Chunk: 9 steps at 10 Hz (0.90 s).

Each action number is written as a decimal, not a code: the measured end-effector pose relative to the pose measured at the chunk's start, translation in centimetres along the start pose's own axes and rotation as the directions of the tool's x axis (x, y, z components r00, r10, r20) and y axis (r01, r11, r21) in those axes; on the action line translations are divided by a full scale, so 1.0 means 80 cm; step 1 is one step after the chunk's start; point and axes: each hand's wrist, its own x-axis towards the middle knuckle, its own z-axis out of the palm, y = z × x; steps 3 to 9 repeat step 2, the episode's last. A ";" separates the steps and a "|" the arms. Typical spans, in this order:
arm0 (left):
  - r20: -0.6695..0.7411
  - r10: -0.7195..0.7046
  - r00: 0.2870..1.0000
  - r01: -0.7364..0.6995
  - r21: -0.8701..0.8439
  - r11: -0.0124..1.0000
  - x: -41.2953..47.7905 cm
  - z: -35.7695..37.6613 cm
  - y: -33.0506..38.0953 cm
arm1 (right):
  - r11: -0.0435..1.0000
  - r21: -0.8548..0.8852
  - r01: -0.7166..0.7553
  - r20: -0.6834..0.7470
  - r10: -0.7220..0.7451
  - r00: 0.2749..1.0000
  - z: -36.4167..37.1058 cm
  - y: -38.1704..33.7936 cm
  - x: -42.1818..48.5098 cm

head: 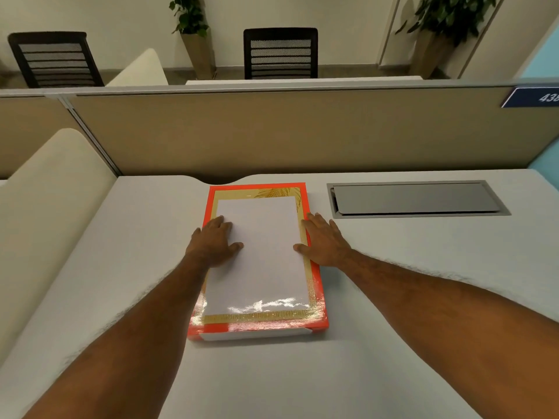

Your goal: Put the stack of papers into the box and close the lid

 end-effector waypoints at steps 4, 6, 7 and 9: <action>-0.007 0.066 0.998 -0.066 0.026 0.997 -0.014 0.003 0.021 | 1.000 0.000 -0.011 0.020 0.011 1.000 -0.004 0.018 -0.026; -0.007 0.066 0.998 -0.066 0.026 0.997 -0.014 0.003 0.021 | 1.000 0.000 -0.011 0.020 0.011 1.000 -0.004 0.018 -0.026; -0.007 0.066 0.998 -0.066 0.026 0.997 -0.014 0.003 0.021 | 1.000 0.000 -0.011 0.020 0.011 1.000 -0.004 0.018 -0.026; -0.007 0.066 0.998 -0.066 0.026 0.997 -0.014 0.003 0.021 | 1.000 0.000 -0.011 0.020 0.011 1.000 -0.004 0.018 -0.026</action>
